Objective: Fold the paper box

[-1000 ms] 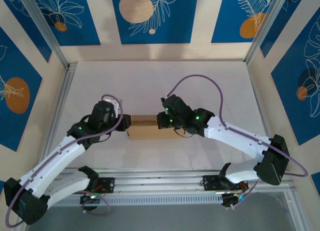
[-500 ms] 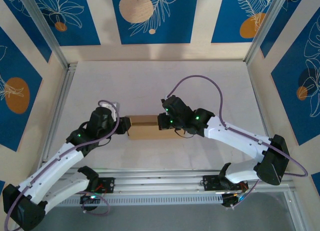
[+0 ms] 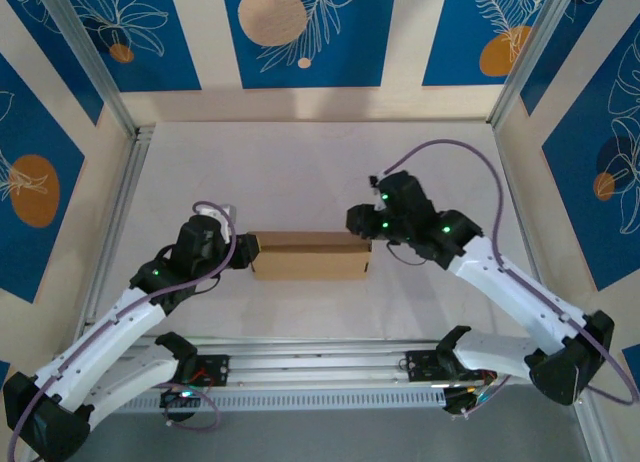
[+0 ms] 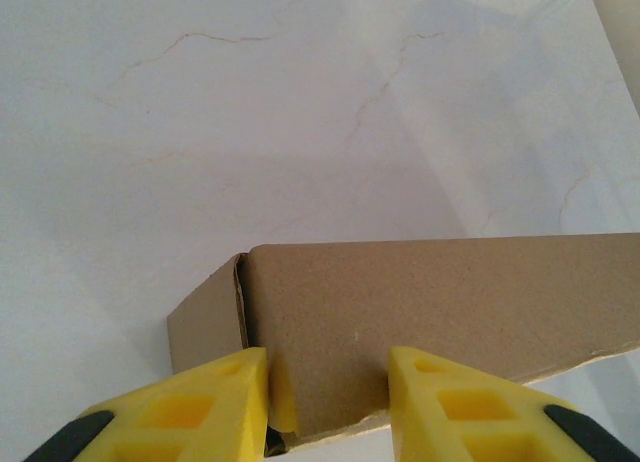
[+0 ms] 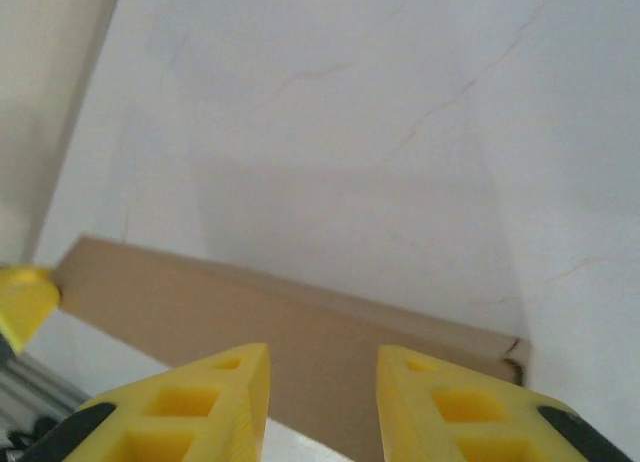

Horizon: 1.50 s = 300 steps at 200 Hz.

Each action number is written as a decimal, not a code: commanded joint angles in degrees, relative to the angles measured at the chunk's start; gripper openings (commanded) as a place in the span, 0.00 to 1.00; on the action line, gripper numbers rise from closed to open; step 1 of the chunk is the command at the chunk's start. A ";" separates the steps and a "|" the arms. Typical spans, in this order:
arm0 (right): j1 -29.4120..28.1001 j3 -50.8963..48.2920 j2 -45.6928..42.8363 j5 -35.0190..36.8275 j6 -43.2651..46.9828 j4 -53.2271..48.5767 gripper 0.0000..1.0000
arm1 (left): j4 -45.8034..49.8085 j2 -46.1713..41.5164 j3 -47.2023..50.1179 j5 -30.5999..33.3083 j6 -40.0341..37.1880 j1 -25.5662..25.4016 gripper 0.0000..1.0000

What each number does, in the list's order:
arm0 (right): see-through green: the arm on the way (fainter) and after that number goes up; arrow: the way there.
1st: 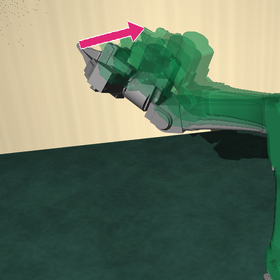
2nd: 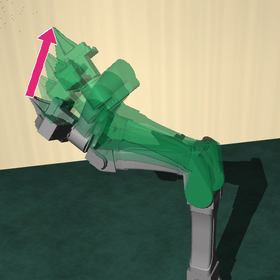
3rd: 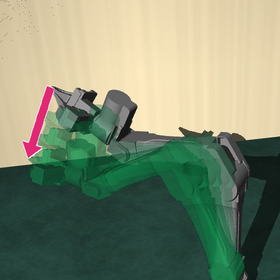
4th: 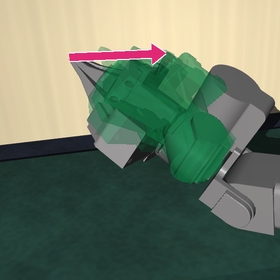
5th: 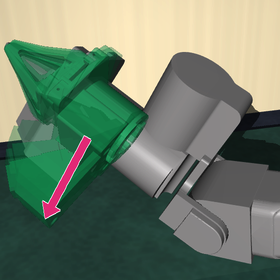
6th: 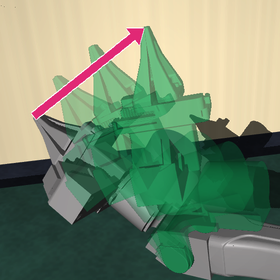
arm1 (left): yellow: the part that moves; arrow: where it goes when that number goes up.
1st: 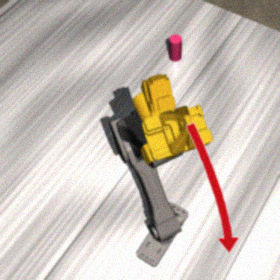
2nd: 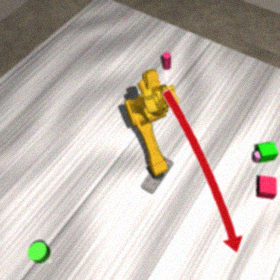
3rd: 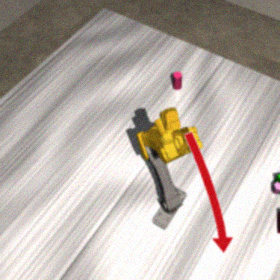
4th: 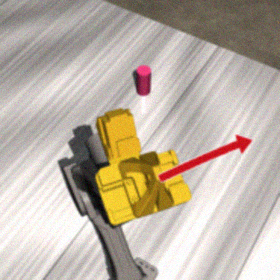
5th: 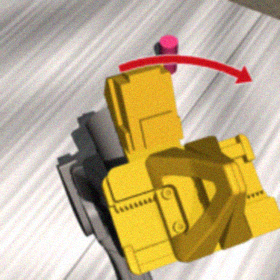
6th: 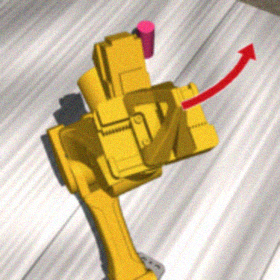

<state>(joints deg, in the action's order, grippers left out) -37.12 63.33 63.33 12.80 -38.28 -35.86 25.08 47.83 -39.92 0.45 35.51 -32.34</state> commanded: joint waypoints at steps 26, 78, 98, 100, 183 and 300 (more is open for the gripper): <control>5.83 -4.09 -1.19 -6.27 -0.48 -3.11 0.36 | 8.23 1.52 0.11 2.10 -0.94 1.09 0.34; 5.81 -10.15 -1.12 -7.00 -0.53 -1.07 0.35 | 8.41 1.83 0.06 2.19 -1.01 1.11 0.34; 5.79 -12.19 -0.80 -6.88 -0.48 -0.82 0.31 | 8.12 1.82 0.82 2.14 -0.56 1.05 0.34; 5.76 -12.38 -0.87 -6.77 -0.48 -0.80 0.30 | 8.05 1.78 0.94 2.11 -0.53 1.12 0.34; 5.61 -19.75 -1.98 -6.83 -1.78 0.70 0.14 | 6.50 -0.05 5.90 0.89 3.66 1.10 0.27; 5.75 -16.75 -2.07 -6.31 -0.57 -1.14 0.17 | 10.12 1.50 -4.97 -8.20 -3.96 9.95 0.59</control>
<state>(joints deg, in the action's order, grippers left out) -31.35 47.55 59.57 5.76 -39.66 -28.18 33.10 48.51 -44.07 -1.69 33.67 -25.65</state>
